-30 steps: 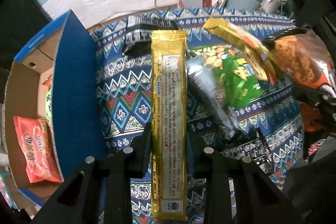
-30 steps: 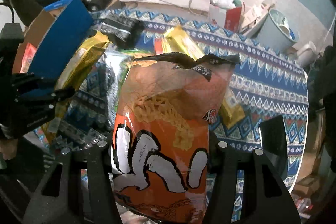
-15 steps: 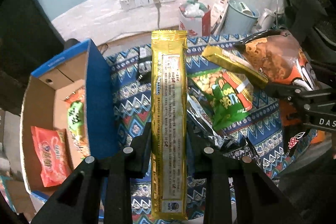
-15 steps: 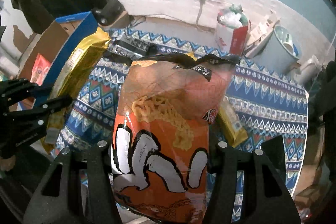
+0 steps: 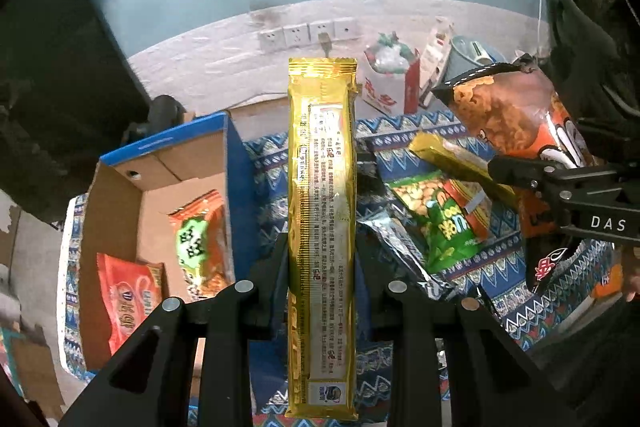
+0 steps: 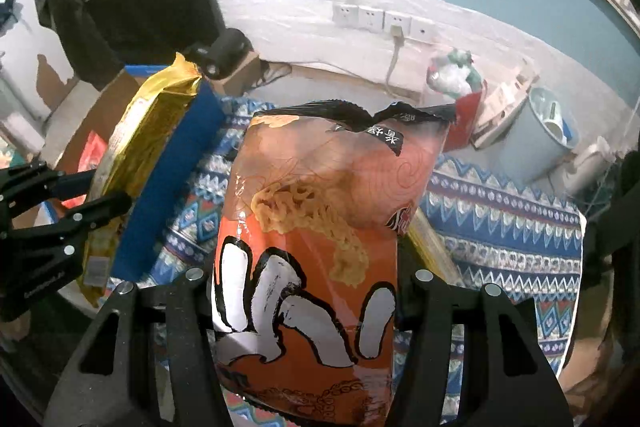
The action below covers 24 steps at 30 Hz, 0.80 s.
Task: Organize snacks
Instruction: 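Carry the wafer bar and chip bag into the cardboard box and release both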
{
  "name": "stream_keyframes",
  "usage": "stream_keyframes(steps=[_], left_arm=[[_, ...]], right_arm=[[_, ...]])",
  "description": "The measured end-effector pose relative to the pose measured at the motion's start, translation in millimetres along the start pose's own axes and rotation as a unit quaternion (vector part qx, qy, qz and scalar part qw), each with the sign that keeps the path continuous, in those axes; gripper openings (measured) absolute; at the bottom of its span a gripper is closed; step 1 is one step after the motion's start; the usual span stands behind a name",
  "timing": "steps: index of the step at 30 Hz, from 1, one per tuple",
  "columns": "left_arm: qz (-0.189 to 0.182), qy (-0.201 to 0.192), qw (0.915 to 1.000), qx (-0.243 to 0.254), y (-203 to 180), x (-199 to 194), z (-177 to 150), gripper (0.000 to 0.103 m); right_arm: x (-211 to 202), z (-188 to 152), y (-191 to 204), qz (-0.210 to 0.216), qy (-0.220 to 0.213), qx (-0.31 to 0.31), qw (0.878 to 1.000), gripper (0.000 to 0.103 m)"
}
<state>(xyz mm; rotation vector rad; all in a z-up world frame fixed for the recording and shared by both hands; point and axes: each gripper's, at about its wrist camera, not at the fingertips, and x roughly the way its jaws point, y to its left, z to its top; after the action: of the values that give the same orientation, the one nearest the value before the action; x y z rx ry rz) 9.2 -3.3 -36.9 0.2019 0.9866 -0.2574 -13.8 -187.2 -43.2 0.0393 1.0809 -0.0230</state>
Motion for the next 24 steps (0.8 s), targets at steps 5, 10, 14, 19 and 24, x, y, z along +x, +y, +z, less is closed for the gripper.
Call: stream_keyframes(steps=[5, 10, 14, 19, 24], left_arm=[[0.004, -0.006, 0.9998, -0.019, 19, -6, -1, 0.029], [0.012, -0.01, 0.999, -0.041, 42, -9, -4, 0.029], [0.02, -0.013, 0.9978, -0.063, 63, -12, -7, 0.029], [0.028, -0.013, 0.9956, -0.089, 90, -12, -11, 0.029], [0.044, -0.017, 0.9927, -0.111, 118, -13, -15, 0.029]], right_arm=[[0, 14, 14, 0.009, -0.011, -0.008, 1.0, 0.057], [5, 25, 32, 0.019, -0.015, -0.02, 1.0, 0.057], [11, 33, 48, 0.029, -0.012, -0.026, 0.999, 0.057], [19, 44, 66, 0.038, -0.011, -0.038, 0.998, 0.057], [26, 53, 85, 0.047, -0.011, -0.05, 0.998, 0.057]])
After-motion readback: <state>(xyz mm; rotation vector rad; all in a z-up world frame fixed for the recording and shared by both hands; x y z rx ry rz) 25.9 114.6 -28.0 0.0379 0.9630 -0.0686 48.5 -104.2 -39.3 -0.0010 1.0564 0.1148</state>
